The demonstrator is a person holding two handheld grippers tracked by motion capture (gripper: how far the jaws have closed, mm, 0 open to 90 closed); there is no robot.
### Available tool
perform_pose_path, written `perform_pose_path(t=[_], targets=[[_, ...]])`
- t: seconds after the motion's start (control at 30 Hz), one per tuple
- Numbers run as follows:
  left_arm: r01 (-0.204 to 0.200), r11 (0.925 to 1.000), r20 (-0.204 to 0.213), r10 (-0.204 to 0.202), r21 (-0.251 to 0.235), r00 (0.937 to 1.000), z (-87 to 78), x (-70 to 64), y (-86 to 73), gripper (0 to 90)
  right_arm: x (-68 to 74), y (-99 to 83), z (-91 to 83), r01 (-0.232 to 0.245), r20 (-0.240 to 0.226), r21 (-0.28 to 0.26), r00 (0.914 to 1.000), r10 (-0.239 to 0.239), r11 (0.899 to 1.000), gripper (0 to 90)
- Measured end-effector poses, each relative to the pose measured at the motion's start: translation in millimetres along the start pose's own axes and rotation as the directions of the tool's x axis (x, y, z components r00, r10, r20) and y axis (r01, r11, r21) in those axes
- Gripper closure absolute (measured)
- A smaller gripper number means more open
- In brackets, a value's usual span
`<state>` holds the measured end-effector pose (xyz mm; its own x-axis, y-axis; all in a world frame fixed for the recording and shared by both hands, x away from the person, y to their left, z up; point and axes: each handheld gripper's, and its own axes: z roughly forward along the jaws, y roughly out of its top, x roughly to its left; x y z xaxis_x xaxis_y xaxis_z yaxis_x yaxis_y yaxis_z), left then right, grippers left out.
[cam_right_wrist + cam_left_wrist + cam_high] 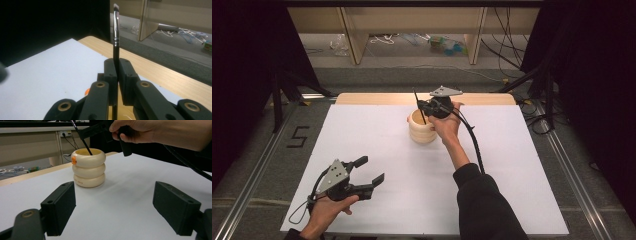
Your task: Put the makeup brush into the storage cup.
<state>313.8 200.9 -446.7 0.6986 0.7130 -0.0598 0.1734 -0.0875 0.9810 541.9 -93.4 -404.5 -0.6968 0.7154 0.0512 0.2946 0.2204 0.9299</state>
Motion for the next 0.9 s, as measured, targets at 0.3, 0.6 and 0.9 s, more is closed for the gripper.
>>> perform_pose_path(t=[0.3, 0.6, 0.9], targets=[[0.001, 1.0000, 0.000, -0.001, -0.002, 1.0000, 0.0, 0.0, 0.1, 18.5, -1.8, -8.0, -0.5, -0.006, -0.006, 0.017, 1.0000, 0.006, 1.000, 85.1], [-0.001, 1.0000, -0.002, 0.001, 0.001, 1.0000, 0.0, 0.2, 0.0, 18.5, -2.3, -6.4, -7.8, -0.018, 0.010, 0.034, 0.9998, 0.018, 0.999, 60.9], [-0.002, 1.0000, -0.001, 0.002, 0.002, 1.0000, 0.2, 0.1, -0.1, 18.5, 0.2, 0.7, -19.1, -0.052, 0.047, 0.040, 0.9976, 0.050, 0.998, 43.6]])
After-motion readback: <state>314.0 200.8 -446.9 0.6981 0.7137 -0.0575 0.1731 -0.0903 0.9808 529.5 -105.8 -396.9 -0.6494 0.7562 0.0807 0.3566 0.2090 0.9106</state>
